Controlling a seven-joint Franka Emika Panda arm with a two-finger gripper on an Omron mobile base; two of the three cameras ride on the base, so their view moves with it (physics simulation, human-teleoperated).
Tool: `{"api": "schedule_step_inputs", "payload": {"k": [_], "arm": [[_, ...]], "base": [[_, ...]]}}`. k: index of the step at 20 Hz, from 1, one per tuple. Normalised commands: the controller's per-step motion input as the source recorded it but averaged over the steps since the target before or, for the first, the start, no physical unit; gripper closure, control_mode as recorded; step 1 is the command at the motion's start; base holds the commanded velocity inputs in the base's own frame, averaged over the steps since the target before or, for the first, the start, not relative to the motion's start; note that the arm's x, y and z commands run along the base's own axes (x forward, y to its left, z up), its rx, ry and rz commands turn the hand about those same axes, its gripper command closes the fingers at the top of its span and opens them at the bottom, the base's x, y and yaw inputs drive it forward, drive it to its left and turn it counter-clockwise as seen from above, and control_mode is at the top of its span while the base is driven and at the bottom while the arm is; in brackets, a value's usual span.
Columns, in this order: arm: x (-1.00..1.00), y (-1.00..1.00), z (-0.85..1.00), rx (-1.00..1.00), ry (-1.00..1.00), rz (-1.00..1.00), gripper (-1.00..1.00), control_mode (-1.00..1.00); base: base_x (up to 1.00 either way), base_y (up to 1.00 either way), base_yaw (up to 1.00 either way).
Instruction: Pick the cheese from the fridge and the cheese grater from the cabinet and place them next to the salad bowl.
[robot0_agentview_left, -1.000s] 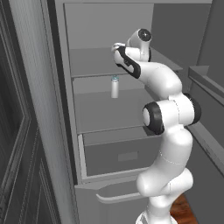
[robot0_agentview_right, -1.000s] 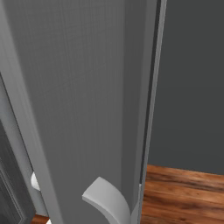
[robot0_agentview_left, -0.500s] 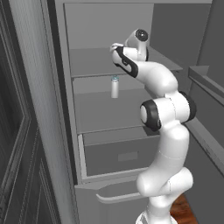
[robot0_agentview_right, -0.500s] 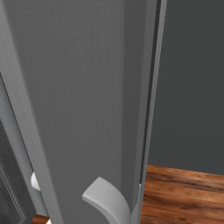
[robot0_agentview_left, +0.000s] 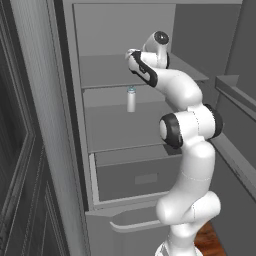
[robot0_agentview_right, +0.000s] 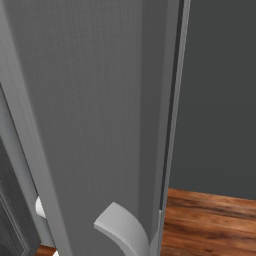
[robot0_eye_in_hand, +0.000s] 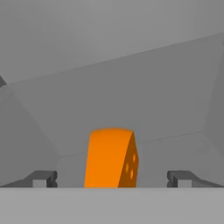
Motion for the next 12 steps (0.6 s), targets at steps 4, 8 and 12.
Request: {"api": "schedule_step_inputs", "payload": {"k": [4,8,12], "arm": [[0.01,0.00,-0.22,0.00,0.05,0.00,-1.00,-1.00],[0.00,0.00,-0.24,0.00,0.02,0.00,-1.00,-1.00],[0.01,0.00,-0.23,0.00,0.00,0.00,1.00,-1.00]], "base": [[0.00,0.00,0.00],[0.00,0.00,0.00],[0.00,0.00,0.00]]}}
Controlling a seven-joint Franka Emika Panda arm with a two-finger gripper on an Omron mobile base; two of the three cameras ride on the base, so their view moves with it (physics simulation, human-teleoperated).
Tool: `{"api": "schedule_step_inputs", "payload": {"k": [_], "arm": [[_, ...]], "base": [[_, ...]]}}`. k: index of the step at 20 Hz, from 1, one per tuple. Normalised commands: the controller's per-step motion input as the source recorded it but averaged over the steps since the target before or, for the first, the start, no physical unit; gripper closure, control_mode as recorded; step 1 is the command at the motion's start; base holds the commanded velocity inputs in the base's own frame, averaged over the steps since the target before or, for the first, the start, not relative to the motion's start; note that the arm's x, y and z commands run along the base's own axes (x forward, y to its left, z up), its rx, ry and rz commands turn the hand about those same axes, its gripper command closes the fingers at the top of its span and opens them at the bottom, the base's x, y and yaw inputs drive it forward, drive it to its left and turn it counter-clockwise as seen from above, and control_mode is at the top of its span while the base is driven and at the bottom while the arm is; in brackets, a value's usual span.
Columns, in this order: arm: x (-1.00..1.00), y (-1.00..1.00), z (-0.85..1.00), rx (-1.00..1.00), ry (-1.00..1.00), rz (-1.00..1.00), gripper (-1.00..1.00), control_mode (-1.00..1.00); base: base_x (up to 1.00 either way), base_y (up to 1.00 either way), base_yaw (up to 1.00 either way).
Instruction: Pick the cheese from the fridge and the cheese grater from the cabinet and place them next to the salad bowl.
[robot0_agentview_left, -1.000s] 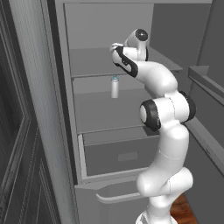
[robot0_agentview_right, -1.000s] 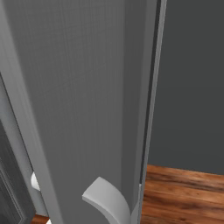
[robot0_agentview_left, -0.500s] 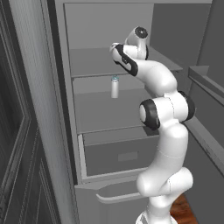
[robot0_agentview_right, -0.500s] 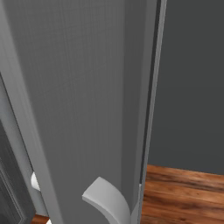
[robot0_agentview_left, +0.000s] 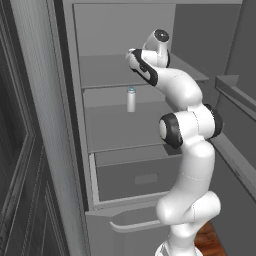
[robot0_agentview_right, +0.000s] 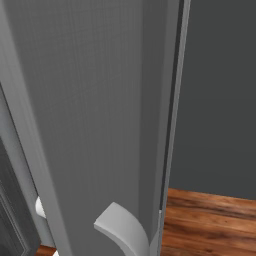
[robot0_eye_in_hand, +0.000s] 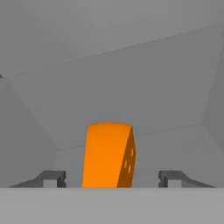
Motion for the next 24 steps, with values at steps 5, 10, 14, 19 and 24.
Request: {"api": "schedule_step_inputs", "payload": {"k": [5,10,14,19,24], "arm": [[0.01,0.00,-0.24,0.00,0.00,0.00,1.00,-1.00],[0.00,0.00,-0.23,0.00,0.00,0.00,1.00,-1.00],[-0.15,0.00,-0.09,0.04,0.00,0.04,1.00,-1.00],[-0.33,0.04,-0.01,0.04,0.00,0.02,1.00,-1.00],[-0.45,0.07,-0.06,0.03,0.00,0.01,1.00,-1.00]], "base": [[0.00,0.00,0.00],[0.00,0.00,0.00],[0.00,0.00,0.00],[0.00,0.00,0.00],[0.00,0.00,0.00]]}}
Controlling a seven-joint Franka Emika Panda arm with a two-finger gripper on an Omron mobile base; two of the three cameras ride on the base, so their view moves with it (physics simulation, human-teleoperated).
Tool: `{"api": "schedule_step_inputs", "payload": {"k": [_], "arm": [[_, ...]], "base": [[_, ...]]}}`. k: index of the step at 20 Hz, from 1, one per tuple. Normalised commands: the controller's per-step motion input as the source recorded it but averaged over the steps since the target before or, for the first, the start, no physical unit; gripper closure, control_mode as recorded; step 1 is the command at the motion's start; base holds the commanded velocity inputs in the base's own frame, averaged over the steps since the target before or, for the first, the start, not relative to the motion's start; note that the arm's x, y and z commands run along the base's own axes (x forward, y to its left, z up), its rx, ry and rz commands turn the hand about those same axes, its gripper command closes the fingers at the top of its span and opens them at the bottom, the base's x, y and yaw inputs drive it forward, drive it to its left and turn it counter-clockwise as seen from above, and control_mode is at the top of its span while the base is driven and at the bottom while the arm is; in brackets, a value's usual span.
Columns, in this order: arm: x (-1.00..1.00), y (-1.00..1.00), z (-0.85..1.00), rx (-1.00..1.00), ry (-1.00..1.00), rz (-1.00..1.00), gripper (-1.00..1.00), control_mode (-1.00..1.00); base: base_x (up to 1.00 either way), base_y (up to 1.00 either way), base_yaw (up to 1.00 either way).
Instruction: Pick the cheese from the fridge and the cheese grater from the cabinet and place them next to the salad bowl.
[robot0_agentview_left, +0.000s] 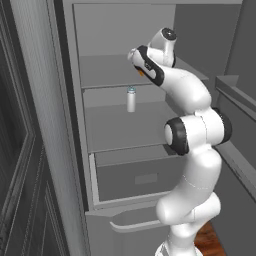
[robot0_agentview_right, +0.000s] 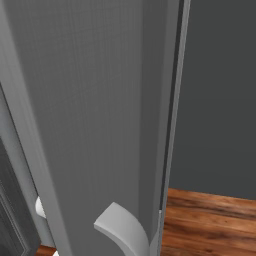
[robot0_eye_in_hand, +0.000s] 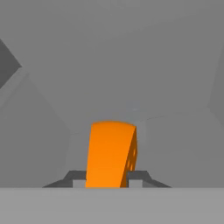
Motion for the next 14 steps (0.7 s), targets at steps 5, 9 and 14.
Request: {"api": "schedule_step_inputs", "payload": {"k": [5,9,14], "arm": [[-0.46,0.07,0.00,0.04,-0.01,0.00,1.00,-1.00],[-0.53,0.03,0.09,0.02,0.00,0.00,1.00,-1.00],[-0.54,0.06,0.11,0.00,0.00,0.00,1.00,-1.00]], "base": [[0.00,0.00,0.00],[0.00,0.00,0.00],[0.00,0.00,0.00]]}}
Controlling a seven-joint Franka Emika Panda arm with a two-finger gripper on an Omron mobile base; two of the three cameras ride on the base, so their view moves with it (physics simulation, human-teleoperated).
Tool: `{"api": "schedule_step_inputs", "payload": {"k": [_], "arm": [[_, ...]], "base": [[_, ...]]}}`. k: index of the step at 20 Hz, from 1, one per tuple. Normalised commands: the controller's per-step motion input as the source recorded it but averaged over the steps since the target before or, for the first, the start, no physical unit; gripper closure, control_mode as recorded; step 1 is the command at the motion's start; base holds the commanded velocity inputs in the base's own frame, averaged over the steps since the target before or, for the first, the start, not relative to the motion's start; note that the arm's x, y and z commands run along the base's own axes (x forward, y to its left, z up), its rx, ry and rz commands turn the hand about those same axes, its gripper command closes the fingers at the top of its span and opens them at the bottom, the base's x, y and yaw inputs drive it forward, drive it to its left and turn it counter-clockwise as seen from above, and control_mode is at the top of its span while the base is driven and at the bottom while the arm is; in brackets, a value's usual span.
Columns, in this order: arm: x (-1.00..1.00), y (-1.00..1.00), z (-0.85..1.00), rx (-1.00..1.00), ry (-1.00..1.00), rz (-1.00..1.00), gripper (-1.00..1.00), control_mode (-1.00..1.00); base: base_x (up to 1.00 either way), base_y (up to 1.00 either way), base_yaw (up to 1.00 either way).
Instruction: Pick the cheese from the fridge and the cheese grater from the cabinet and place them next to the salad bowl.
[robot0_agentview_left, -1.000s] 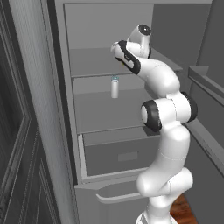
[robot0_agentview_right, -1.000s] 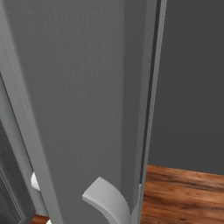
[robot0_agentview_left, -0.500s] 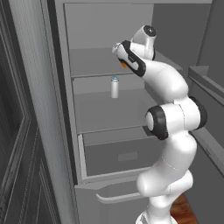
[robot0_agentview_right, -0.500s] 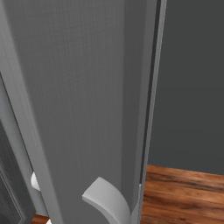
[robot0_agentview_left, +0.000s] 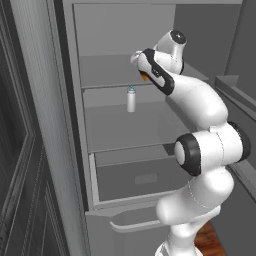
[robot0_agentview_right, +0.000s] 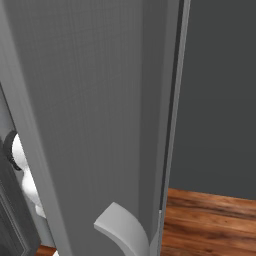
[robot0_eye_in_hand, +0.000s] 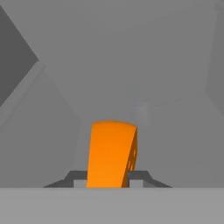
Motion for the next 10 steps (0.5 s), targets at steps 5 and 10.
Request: {"api": "schedule_step_inputs", "payload": {"k": [5,10], "arm": [[-0.52,0.14,0.04,0.00,0.00,0.00,1.00,-1.00],[-0.62,0.12,0.04,-0.01,0.00,0.00,1.00,-1.00]], "base": [[0.00,0.00,0.00],[0.00,0.00,0.00]]}}
